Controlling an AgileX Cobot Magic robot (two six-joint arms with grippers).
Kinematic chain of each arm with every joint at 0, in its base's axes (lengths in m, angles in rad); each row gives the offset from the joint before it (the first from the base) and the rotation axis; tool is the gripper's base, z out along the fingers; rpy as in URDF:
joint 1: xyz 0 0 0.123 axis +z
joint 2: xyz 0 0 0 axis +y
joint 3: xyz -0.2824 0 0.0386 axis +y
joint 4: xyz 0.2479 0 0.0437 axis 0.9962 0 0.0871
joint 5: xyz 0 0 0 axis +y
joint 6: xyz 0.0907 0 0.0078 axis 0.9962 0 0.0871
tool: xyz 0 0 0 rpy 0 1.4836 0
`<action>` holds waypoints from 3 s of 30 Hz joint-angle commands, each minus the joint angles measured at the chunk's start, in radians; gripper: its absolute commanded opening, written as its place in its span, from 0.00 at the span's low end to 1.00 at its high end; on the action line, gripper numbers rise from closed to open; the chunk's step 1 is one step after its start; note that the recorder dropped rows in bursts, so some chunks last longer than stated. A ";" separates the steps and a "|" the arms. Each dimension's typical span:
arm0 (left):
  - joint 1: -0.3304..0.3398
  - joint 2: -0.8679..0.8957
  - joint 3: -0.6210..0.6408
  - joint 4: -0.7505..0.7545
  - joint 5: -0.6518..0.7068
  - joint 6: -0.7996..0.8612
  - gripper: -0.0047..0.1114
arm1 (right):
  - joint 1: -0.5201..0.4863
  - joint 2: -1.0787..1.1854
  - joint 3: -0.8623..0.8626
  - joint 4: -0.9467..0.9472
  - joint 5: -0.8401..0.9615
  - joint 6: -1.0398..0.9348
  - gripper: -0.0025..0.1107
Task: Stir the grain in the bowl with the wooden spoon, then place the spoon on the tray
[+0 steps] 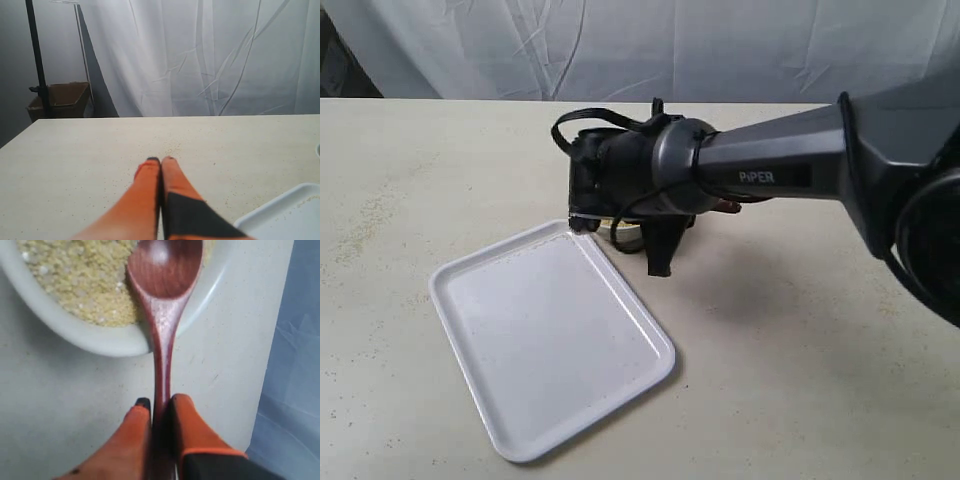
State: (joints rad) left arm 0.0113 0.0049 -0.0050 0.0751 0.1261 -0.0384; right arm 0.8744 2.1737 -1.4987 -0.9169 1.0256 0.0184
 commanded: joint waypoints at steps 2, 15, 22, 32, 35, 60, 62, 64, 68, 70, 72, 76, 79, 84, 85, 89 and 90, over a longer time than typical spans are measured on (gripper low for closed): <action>-0.004 -0.005 0.005 -0.003 0.000 -0.004 0.04 | 0.036 -0.019 -0.002 0.001 -0.015 -0.018 0.02; -0.004 -0.005 0.005 -0.003 0.000 -0.004 0.04 | 0.043 -0.096 -0.002 -0.033 0.032 -0.018 0.02; -0.004 -0.005 0.005 -0.003 0.000 -0.004 0.04 | 0.043 -0.114 -0.002 -0.113 0.119 -0.018 0.02; -0.004 -0.005 0.005 -0.003 0.000 -0.004 0.04 | 0.047 -0.114 -0.002 -0.129 0.149 -0.031 0.02; -0.004 -0.005 0.005 -0.003 0.000 -0.004 0.04 | 0.049 -0.107 -0.002 -0.139 0.152 -0.031 0.02; -0.004 -0.005 0.005 -0.003 0.000 -0.004 0.04 | 0.118 -0.177 -0.002 -0.090 0.148 0.197 0.02; -0.004 -0.005 0.005 -0.003 0.000 -0.004 0.04 | 0.135 -0.229 -0.002 0.016 0.075 0.221 0.02; -0.004 -0.005 0.005 -0.003 0.000 -0.004 0.04 | 0.143 -0.283 -0.002 0.191 -0.016 0.221 0.02; -0.004 -0.005 0.005 -0.003 0.000 -0.004 0.04 | 0.143 -0.326 0.028 0.464 -0.178 0.202 0.02; -0.004 -0.005 0.005 -0.003 0.000 -0.004 0.04 | 0.143 -0.321 0.065 0.529 -0.233 0.202 0.02; -0.004 -0.005 0.005 -0.003 0.000 -0.004 0.04 | 0.143 -0.302 0.122 0.607 -0.305 0.202 0.02; -0.004 -0.005 0.005 -0.003 0.000 -0.004 0.04 | 0.143 -0.238 0.213 0.718 -0.447 0.201 0.02; -0.004 -0.005 0.005 -0.003 0.000 -0.004 0.04 | 0.137 -0.187 0.218 0.803 -0.514 0.201 0.02; -0.004 -0.005 0.005 -0.003 0.000 -0.004 0.04 | 0.135 -0.130 0.218 0.954 -0.571 0.201 0.02; -0.004 -0.005 0.005 -0.003 0.000 -0.004 0.04 | 0.135 -0.123 0.218 0.956 -0.571 0.206 0.02; -0.004 -0.005 0.005 -0.003 0.000 -0.004 0.04 | 0.150 -0.104 0.218 0.946 -0.556 0.270 0.09; -0.004 -0.005 0.005 -0.003 0.000 -0.004 0.04 | 0.153 -0.104 0.218 0.939 -0.556 0.270 0.16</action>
State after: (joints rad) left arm 0.0113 0.0049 -0.0050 0.0751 0.1261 -0.0384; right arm 1.0201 2.0669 -1.2821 0.0254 0.4703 0.2639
